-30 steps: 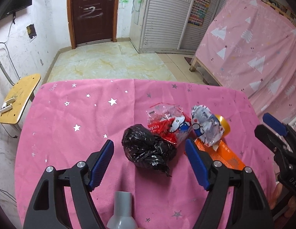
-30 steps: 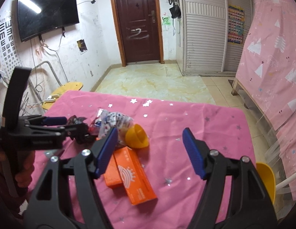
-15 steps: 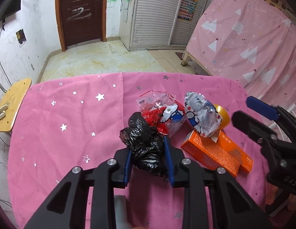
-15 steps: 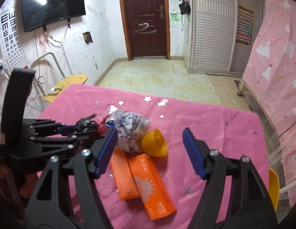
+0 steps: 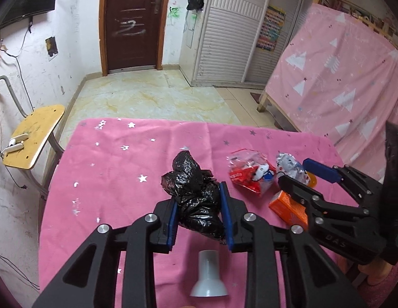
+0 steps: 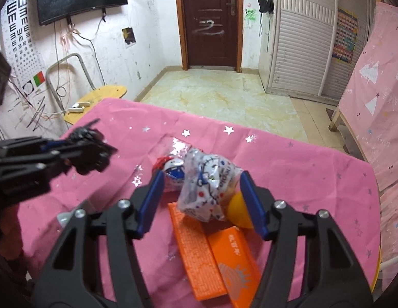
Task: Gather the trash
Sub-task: 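Grasp the white printed plastic bag with the right gripper while the left holds the black bag, then carry both bags to the yellow bin and open both grippers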
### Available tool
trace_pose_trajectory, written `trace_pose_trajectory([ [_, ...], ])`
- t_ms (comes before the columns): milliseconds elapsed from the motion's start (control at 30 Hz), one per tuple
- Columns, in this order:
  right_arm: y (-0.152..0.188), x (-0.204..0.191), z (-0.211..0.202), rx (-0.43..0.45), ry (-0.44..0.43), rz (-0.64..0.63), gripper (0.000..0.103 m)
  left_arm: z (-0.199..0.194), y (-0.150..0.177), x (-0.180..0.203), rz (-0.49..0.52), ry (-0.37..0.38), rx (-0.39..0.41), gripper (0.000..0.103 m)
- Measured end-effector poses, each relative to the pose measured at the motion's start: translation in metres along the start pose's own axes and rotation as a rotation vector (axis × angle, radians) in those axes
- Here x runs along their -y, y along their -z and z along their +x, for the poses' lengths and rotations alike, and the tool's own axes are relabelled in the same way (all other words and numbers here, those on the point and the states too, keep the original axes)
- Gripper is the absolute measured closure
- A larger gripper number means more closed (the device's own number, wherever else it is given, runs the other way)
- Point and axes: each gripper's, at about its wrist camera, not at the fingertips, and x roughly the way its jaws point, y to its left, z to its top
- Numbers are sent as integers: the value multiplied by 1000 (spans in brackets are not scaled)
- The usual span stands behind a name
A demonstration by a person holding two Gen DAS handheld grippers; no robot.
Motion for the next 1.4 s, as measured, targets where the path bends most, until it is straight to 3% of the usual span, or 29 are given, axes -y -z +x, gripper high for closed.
trace_pose_trajectory([
  [200,3,-2,8,-26,17,5,56,-2,0,-12,-24,4,2,82],
  [400,4,-3,10,-30,33,11,75,-4,3,-17,-38,1,3,82],
  [900,0,10,-35,85,2,50,76,-30,-1,5,-11,-20,45,82],
  [1400,25,68,-79,169,29,165,76,-47,-2,81,87,-4,68,82],
])
